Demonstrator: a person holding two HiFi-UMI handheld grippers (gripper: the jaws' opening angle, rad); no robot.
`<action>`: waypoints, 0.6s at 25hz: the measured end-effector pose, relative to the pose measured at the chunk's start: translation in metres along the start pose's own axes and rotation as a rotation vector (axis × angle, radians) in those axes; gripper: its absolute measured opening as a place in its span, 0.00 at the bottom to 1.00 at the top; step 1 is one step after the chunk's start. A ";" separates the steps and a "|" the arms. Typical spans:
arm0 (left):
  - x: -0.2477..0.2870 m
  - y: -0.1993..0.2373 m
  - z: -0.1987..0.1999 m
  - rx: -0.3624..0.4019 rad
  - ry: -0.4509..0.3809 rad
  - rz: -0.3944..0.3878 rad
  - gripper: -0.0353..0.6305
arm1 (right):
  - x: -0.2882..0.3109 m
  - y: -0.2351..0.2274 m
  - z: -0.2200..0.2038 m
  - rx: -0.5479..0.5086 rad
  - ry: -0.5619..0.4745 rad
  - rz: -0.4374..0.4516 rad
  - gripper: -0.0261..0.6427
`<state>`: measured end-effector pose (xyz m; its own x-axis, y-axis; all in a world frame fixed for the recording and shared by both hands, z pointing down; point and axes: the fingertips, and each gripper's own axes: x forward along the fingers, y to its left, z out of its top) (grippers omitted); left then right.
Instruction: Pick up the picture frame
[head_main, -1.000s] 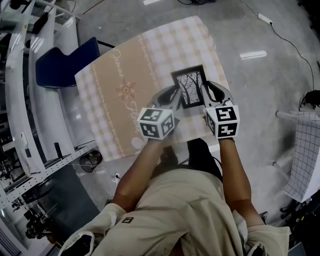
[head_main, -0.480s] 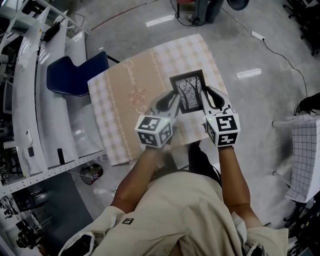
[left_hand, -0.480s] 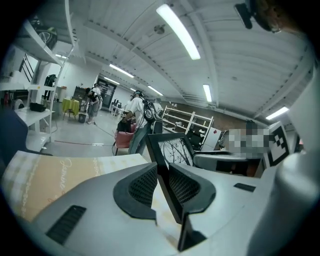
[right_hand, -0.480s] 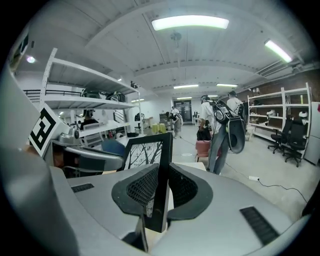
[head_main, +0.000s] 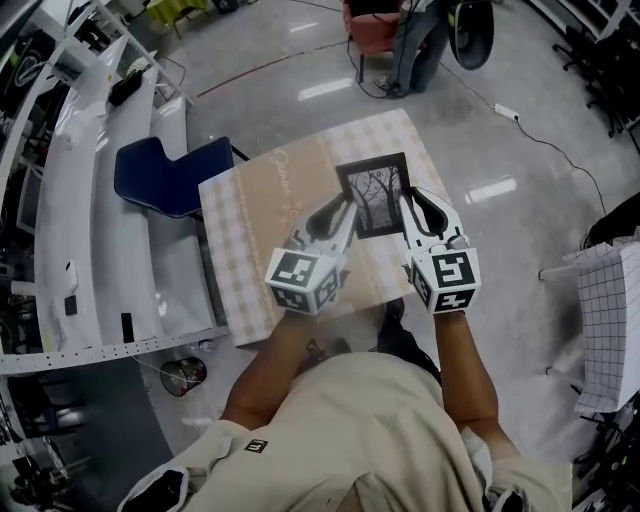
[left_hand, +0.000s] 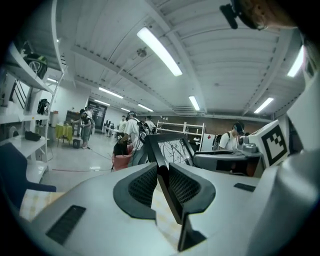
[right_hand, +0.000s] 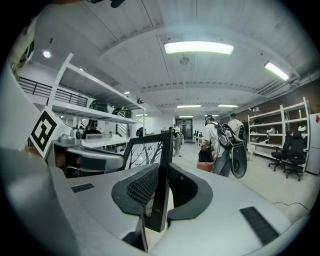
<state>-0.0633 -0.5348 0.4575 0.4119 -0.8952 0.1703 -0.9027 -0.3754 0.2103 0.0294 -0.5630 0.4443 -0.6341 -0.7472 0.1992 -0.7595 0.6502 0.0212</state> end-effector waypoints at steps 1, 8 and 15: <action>-0.006 -0.001 0.010 0.022 -0.019 -0.003 0.17 | -0.004 0.005 0.009 -0.006 -0.021 -0.001 0.15; -0.050 -0.017 0.061 0.120 -0.124 -0.023 0.17 | -0.037 0.034 0.066 -0.065 -0.138 -0.017 0.15; -0.086 -0.031 0.087 0.186 -0.199 -0.056 0.17 | -0.067 0.058 0.097 -0.107 -0.206 -0.031 0.15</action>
<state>-0.0812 -0.4675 0.3521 0.4460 -0.8945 -0.0327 -0.8941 -0.4469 0.0307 0.0133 -0.4888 0.3375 -0.6354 -0.7722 -0.0072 -0.7662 0.6292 0.1305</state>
